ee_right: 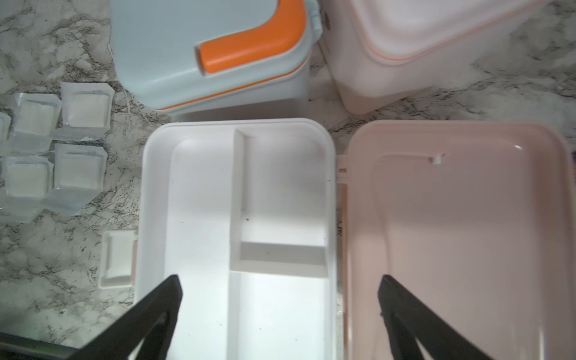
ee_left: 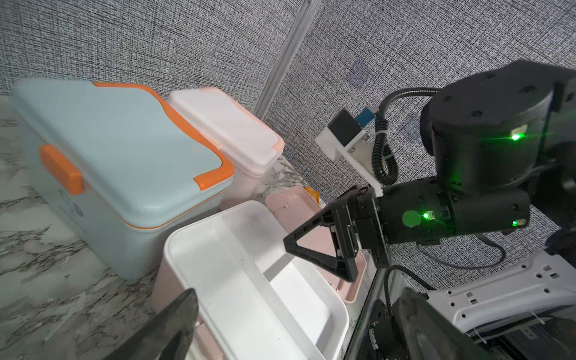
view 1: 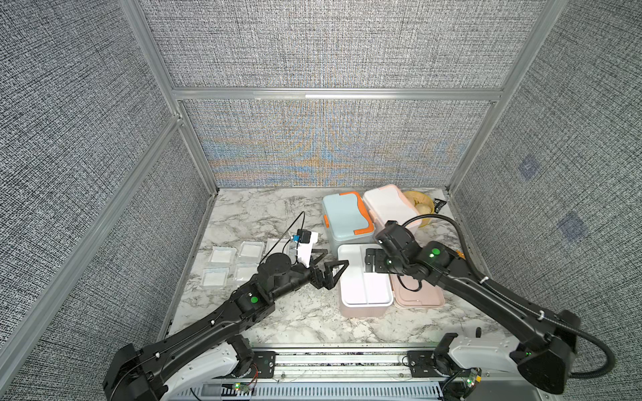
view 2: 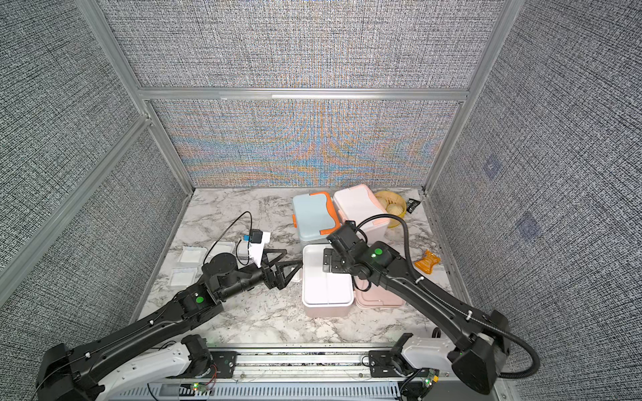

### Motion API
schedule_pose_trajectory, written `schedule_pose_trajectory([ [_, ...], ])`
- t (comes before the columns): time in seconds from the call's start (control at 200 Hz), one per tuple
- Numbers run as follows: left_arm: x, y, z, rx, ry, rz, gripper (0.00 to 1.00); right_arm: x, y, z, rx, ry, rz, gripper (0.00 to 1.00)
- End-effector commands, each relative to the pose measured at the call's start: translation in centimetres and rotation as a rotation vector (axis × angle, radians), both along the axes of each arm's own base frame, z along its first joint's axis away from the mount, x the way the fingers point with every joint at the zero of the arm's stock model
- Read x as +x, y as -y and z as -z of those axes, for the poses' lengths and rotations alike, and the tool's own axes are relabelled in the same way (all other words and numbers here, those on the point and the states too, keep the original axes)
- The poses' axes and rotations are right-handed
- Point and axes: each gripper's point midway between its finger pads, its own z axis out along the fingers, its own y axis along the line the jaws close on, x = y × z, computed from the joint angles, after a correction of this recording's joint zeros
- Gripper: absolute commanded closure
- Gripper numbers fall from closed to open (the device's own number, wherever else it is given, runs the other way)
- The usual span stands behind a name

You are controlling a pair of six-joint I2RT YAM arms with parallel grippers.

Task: Open first aid kits and take out gauze
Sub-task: Place the compartment layer in the first aid kit, then close the lid of the first aid kit.

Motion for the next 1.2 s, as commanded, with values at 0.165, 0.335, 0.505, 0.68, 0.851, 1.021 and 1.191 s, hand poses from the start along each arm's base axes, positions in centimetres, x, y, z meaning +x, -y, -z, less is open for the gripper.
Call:
schedule_pose_trajectory([
  [0.165,-0.2,4.5,1.9,0.103,-0.078,0.080,0.00,-1.4,6.7,0.3,0.085,0.078,0.086,0.01],
  [0.335,-0.2,7.8,3.9,0.195,-0.130,0.125,0.00,-2.1,11.1,1.8,0.140,0.072,0.220,0.01],
  [0.505,-0.2,9.9,6.4,0.297,-0.181,0.148,0.00,-1.9,13.9,3.9,0.244,0.026,0.337,0.01],
  [0.68,0.2,11.1,9.0,0.362,-0.242,0.157,0.00,-1.3,15.3,5.7,0.340,-0.001,0.409,0.01],
  [0.851,0.4,11.8,11.0,0.401,-0.285,0.159,0.00,-0.6,15.4,7.0,0.413,-0.005,0.422,0.01],
  [1.021,0.0,13.1,12.1,0.377,-0.341,0.196,0.00,-0.1,14.9,8.3,0.463,-0.024,0.400,0.01],
  [1.191,-0.4,13.9,12.6,0.354,-0.363,0.214,0.00,0.5,13.4,8.0,0.554,-0.028,0.336,0.01],
])
